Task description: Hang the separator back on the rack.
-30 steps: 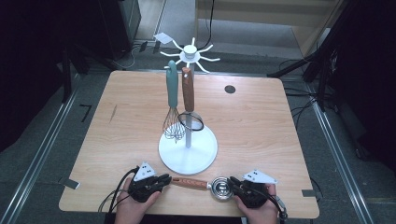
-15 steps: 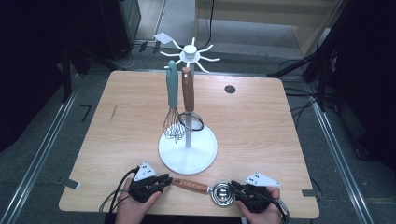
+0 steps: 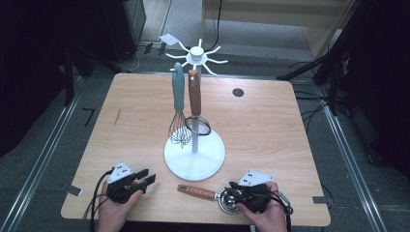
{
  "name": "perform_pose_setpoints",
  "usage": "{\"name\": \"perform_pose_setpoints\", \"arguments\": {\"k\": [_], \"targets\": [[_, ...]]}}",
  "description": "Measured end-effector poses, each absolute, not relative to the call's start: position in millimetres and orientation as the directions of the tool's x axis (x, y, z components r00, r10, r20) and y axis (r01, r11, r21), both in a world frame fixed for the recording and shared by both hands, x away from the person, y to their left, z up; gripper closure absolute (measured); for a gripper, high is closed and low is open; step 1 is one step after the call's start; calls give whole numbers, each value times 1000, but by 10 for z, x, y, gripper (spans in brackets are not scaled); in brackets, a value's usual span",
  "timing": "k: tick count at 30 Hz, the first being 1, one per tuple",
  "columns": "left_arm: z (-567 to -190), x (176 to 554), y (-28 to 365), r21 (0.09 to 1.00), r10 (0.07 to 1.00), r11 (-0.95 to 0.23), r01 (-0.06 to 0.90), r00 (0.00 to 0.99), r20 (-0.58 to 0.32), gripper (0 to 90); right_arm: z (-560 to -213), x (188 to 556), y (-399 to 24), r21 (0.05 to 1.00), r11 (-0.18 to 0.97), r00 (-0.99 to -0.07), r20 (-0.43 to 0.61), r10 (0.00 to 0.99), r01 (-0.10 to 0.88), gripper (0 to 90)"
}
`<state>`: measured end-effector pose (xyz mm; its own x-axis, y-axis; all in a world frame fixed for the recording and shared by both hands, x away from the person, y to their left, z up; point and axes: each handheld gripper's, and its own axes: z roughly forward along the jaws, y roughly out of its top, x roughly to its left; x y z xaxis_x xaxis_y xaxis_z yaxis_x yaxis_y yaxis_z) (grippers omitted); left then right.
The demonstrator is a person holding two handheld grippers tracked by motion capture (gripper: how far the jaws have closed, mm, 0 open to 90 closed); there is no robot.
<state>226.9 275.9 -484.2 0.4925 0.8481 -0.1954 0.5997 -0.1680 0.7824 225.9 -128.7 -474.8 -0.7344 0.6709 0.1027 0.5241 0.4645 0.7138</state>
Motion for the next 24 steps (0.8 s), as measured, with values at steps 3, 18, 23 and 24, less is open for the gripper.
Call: {"name": "perform_pose_setpoints", "arguments": {"k": [3,18,23,24], "targets": [[-4836,2285,2933,790,866,-135,598,458,-198,605,-4677,2297,-1252,699,525,-773,64,631,486,760],[-4803,2291,3557,834,903,-26,551,372,-218,460,-4427,2599,-972,606,674,-875,80,477,422,566],[-4797,2291,3663,834,911,16,552,336,-240,324,-4417,2644,-815,562,738,-905,45,423,373,622],[-4785,2291,3684,835,915,14,549,330,-233,309,-4419,2650,-797,554,749,-910,42,412,364,633]]}}
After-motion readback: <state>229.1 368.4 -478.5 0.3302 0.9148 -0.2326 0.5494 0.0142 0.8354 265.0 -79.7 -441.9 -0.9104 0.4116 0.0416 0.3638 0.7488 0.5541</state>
